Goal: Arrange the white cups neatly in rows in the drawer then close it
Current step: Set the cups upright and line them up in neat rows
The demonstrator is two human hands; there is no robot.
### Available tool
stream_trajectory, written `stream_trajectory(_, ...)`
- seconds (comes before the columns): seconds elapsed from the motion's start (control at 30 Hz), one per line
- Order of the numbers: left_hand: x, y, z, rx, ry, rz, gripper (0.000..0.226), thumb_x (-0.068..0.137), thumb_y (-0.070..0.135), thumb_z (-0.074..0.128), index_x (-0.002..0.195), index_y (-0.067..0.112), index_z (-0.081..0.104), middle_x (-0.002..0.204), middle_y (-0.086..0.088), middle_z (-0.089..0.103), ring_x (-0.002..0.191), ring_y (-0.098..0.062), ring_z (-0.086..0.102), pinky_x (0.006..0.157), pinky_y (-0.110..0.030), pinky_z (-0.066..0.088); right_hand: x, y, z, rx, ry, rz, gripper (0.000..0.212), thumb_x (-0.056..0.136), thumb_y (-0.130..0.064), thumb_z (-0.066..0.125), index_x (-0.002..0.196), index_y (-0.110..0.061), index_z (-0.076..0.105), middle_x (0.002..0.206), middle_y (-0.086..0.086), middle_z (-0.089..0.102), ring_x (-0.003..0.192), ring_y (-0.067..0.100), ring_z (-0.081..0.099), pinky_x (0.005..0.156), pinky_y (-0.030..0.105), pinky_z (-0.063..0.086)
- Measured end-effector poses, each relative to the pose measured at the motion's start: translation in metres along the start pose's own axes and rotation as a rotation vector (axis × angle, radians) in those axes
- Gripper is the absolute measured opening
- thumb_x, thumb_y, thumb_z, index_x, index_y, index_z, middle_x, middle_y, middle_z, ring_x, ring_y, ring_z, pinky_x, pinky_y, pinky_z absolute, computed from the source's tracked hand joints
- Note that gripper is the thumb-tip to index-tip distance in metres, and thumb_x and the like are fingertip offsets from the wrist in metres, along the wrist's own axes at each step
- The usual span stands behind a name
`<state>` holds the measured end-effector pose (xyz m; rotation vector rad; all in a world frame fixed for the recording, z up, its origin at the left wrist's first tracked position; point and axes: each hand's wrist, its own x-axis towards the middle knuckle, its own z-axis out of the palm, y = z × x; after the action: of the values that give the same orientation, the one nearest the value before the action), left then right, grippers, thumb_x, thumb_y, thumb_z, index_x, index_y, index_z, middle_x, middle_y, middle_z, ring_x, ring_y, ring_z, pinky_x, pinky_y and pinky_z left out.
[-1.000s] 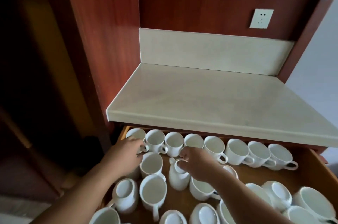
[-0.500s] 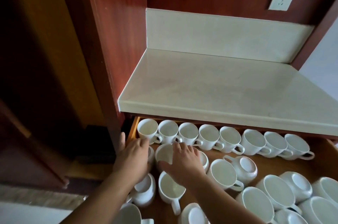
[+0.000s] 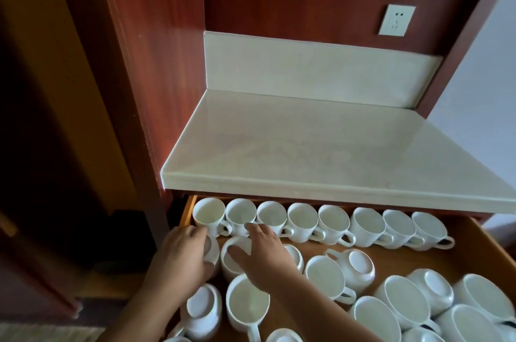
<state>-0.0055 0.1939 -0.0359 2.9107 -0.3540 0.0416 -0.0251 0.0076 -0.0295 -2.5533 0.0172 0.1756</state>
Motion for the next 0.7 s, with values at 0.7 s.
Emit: stream_trajectory(0.7,-0.011,0.008,-0.058,-1.133,-0.131,-0.144,0.079,0.047,0.058,0.092,0.119,0.055,0.061,0.11,0.014,0.075,0.1,-0.01,0.073,0.093,-0.043,0.059,0.006,-0.044,-0.058,0.869,-0.115,0.048,0.065,0.063,-0.036,0.083,0.121,-0.014,0.067,0.104,0.002,0.07,0.09,0.022,0.068,0.08,0.041,0.053)
